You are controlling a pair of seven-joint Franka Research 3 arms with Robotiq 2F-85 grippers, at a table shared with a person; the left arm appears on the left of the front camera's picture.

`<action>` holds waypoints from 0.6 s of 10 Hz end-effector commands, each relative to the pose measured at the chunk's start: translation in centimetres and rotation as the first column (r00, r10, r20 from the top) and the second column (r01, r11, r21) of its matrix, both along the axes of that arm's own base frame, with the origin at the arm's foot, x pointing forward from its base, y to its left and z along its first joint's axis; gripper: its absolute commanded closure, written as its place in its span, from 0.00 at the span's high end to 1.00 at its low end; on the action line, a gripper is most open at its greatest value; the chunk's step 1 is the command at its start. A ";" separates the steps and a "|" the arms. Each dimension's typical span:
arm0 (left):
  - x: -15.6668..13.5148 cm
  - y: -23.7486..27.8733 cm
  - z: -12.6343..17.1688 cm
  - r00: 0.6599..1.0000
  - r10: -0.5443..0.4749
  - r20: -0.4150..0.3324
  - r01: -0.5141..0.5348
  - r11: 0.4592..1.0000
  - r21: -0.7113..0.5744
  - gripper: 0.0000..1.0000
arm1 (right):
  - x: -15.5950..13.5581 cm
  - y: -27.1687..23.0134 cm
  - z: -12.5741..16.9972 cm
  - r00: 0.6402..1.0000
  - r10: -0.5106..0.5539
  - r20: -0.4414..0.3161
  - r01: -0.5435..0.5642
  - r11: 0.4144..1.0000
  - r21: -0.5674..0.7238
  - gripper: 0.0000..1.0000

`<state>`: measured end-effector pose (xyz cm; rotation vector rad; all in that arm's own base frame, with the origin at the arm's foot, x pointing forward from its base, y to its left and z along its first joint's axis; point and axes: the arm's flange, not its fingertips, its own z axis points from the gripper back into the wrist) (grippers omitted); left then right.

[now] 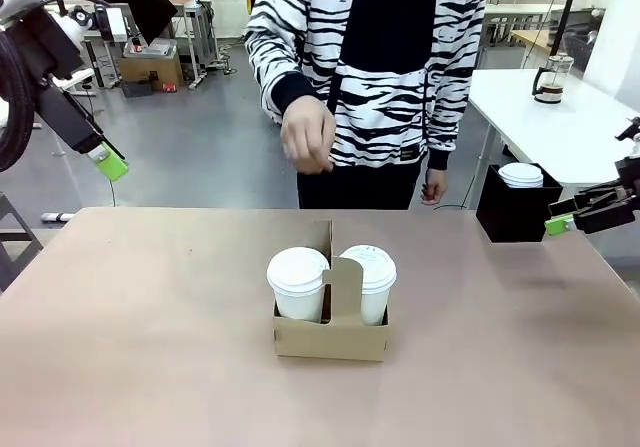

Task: Pour a drink into a cup and package it in a carrier.
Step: Insert the held 600 ml Paper Cup into the Cup Carrier.

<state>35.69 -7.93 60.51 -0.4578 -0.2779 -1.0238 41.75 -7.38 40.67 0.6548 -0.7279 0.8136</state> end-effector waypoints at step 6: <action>0.0 -0.1 0.3 1.000 0.012 -0.008 -0.012 1.000 -0.004 0.98 | 0.3 -0.3 0.1 1.000 0.013 0.004 -0.013 1.000 0.008 1.00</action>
